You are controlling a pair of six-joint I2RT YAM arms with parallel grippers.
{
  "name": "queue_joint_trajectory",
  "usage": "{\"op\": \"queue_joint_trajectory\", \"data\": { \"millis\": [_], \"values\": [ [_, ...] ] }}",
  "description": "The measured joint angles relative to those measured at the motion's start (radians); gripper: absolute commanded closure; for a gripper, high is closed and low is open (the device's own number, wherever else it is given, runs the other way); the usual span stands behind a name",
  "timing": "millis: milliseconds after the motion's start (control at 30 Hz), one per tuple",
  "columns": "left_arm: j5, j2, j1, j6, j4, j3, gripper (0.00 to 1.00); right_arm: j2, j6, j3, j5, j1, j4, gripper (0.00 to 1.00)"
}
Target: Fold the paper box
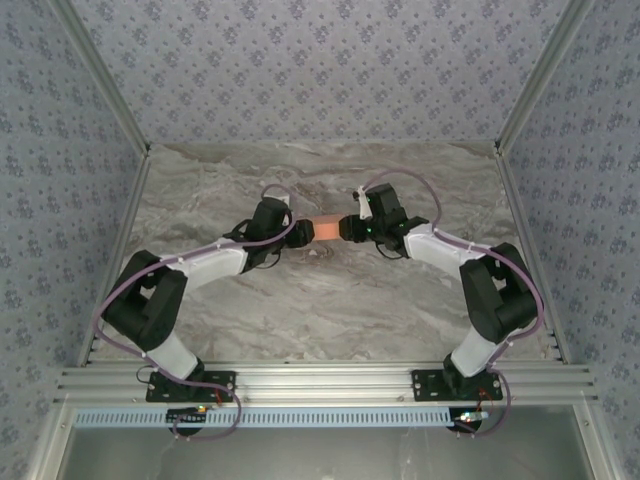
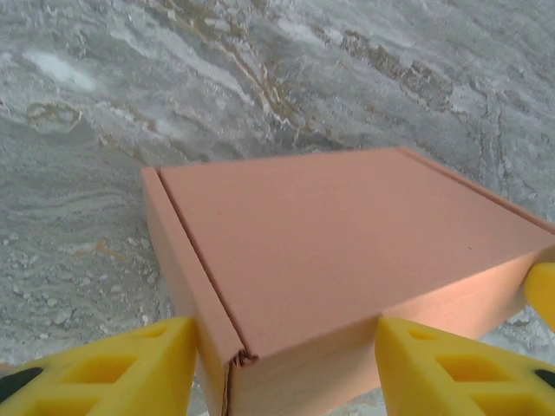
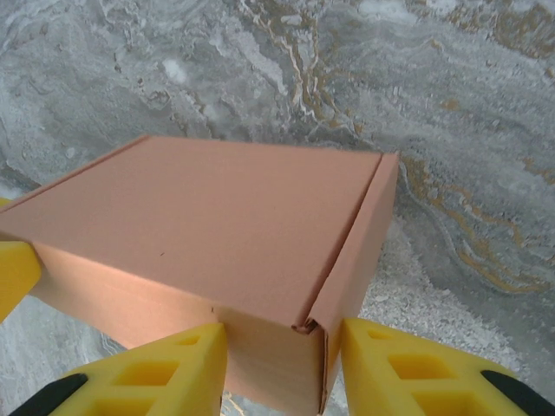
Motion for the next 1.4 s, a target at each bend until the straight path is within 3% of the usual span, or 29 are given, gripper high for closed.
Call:
{"op": "queue_joint_trajectory", "data": {
  "millis": [533,1033,1200,1400],
  "values": [
    [0.005,0.002,-0.012,0.006,0.016,-0.062,0.34,-0.005,-0.003,-0.089,0.023,0.038,0.005,0.47],
    [-0.044,-0.143,0.016,0.044,-0.046,-0.126,0.29,-0.200,-0.074,-0.098,0.144,0.031,-0.121,0.41],
    [-0.009,-0.114,0.050,0.042,-0.051,-0.115,0.29,-0.106,-0.059,-0.075,0.087,0.014,-0.116,0.41],
    [0.071,0.040,0.095,0.034,-0.054,-0.023,0.32,0.047,-0.029,-0.002,0.031,-0.008,-0.101,0.41]
  ]
}}
